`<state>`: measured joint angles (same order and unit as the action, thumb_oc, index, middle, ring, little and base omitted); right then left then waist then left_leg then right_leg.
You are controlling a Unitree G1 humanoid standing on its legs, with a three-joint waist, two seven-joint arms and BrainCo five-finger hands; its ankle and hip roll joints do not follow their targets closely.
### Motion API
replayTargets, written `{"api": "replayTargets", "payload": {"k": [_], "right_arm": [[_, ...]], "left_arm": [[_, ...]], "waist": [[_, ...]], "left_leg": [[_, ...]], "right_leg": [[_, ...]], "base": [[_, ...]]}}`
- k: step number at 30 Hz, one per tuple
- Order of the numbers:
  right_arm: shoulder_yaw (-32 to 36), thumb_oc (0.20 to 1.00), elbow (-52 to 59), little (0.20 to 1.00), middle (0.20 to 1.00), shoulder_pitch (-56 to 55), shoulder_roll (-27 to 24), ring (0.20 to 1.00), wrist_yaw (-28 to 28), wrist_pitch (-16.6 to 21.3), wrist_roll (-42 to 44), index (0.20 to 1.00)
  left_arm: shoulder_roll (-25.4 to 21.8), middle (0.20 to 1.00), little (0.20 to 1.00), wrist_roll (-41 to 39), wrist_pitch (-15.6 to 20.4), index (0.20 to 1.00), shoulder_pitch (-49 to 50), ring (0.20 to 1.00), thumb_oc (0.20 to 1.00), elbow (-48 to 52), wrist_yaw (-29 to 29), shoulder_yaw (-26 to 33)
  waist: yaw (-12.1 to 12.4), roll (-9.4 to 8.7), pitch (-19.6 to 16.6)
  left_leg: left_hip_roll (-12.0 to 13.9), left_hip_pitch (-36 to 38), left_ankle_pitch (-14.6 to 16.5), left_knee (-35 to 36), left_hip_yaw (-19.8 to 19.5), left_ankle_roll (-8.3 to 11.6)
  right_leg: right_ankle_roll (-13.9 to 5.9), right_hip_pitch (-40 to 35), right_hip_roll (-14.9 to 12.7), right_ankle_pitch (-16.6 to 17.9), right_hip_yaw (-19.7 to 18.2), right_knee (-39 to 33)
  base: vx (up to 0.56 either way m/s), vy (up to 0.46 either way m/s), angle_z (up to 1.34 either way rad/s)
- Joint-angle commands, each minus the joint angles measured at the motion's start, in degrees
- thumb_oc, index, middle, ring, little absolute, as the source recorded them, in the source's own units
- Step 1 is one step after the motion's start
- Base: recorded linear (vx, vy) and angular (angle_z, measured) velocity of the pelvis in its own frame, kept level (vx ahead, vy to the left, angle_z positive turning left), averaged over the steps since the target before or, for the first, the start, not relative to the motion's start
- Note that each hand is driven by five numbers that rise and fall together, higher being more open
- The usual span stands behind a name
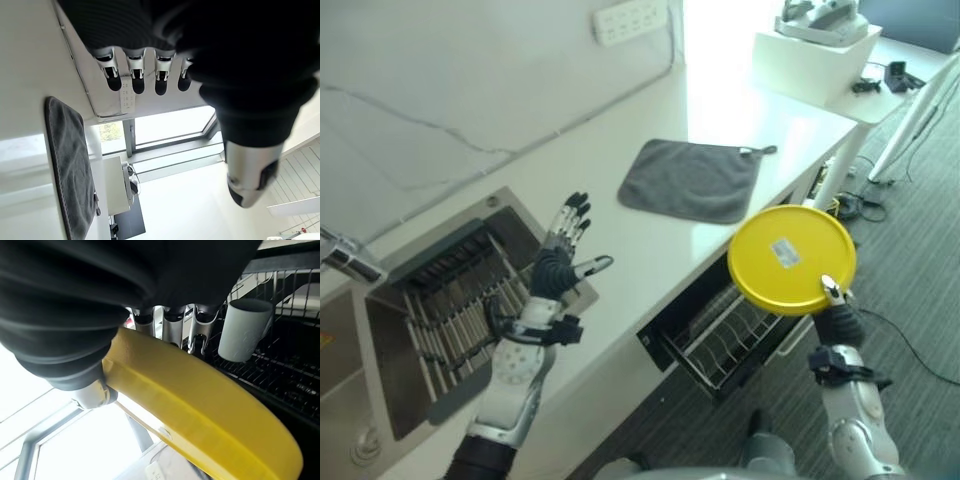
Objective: Place the dishes in the dishwasher.
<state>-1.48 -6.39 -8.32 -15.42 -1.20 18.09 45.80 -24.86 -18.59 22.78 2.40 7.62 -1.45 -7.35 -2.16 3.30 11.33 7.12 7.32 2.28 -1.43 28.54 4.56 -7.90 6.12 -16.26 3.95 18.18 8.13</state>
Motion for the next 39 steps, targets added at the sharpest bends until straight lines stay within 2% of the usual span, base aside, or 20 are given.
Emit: {"api": "replayTargets", "payload": {"k": [1,7,14,17,23,24,25,31,39], "right_arm": [[-0.37,0.2,4.91,0.2,0.2,3.78,1.76,0.2,-0.87,1.13,-3.11,0.2],[-2.55,0.2,0.08,0.2,0.2,5.06,3.08,0.2,-5.91,1.9,-4.77,0.2],[-2.94,0.2,-2.25,0.2,0.2,4.69,3.42,0.2,-7.0,-0.22,-6.66,0.2],[-3.83,0.2,-4.49,0.2,0.2,4.9,3.62,0.2,-7.93,-2.28,-7.78,0.2],[-5.5,0.2,-6.88,0.2,0.2,6.36,4.03,0.2,-10.8,-2.19,-11.14,0.2],[-5.82,0.2,-7.16,0.2,0.2,6.93,3.74,0.2,-11.82,-2.84,-11.92,0.2],[-6.19,0.2,-7.36,0.2,0.2,7.97,3.32,0.2,-13.53,-5.1,-13.79,0.2],[-6.98,0.2,-8.56,0.2,0.2,11.29,1.45,0.2,-16.81,-9.66,-18.1,0.2],[-7.42,0.2,-9.03,0.2,0.2,13.55,-1.78,0.2,-17.63,-14.34,-30.1,0.2]], "left_arm": [[-2.35,1.0,1.0,1.14,3.63,1.0,-1.9,1.0,1.0,3.09,0.53,1.23],[-2.28,1.0,1.0,1.94,4.63,1.0,-2.23,1.0,1.0,2.42,-0.33,0.32],[-2.49,1.0,1.0,1.57,5.19,1.0,-1.39,1.0,1.0,2.5,-0.13,0.7],[-2.46,1.0,1.0,1.3,5.54,1.0,-1.11,1.0,1.0,2.38,0.14,0.36],[-2.25,1.0,1.0,1.16,5.28,1.0,-1.51,1.0,1.0,2.19,0.94,-0.87],[-2.29,1.0,1.0,1.16,4.92,1.0,-1.78,1.0,1.0,2.16,1.07,-1.26],[-2.33,1.0,1.0,1.17,4.37,1.0,-2.18,1.0,1.0,2.2,1.22,-1.63],[-2.49,1.0,1.0,1.04,3.54,1.0,-2.67,1.0,1.0,2.11,2.15,-2.65],[-3.04,1.0,1.0,0.65,2.57,1.0,-3.04,1.0,1.0,1.66,3.61,-3.04]], "waist": [[0.83,-2.81,1.1],[1.72,-2.13,2.47],[1.71,-1.61,3.11],[1.78,-1.41,3.36],[2.54,-1.25,3.46],[2.78,-1.27,3.45],[3.17,-1.3,3.39],[4.65,-1.47,3.44],[5.97,-1.97,3.66]], "left_leg": [[-0.77,-3.15,9.16,-8.61,-5.44,-5.46],[-0.72,-4.96,9.23,-10.28,-5.99,-5.49],[-0.76,-5.28,9.12,-10.35,-6.12,-5.51],[-0.93,-5.31,9.01,-10.12,-6.34,-5.51],[-1.07,-5.42,9.03,-10.32,-6.9,-5.53],[-1.09,-5.43,9.0,-10.34,-7.08,-5.49],[-1.2,-5.45,8.97,-10.35,-7.46,-5.44],[-1.15,-5.63,9.05,-11.11,-8.48,-5.28],[-0.79,-5.94,9.15,-12.19,-9.26,-5.13]], "right_leg": [[-4.04,-5.28,-4.67,-6.5,2.42,4.31],[-3.97,-4.25,-5.47,-7.29,2.79,5.98],[-4.02,-3.93,-5.81,-7.34,2.72,6.28],[-4.02,-3.78,-5.86,-7.42,2.46,6.32],[-3.99,-3.94,-6.11,-7.5,2.73,6.52],[-3.99,-4.04,-6.19,-7.5,2.86,6.56],[-3.96,-4.19,-6.18,-7.57,3.01,6.58],[-3.65,-4.67,-6.4,-7.79,3.57,7.09],[-3.33,-5.08,-6.93,-7.79,4.3,7.98]], "base": [[0.05,-0.005,0.11],[0.03,0.017,0.17],[0.0,0.0,0.0],[0.0,0.0,0.0],[0.01,-0.001,0.0],[0.05,-0.017,0.02],[0.06,-0.017,0.03],[0.05,-0.016,0.05],[0.04,-0.016,0.08]]}}
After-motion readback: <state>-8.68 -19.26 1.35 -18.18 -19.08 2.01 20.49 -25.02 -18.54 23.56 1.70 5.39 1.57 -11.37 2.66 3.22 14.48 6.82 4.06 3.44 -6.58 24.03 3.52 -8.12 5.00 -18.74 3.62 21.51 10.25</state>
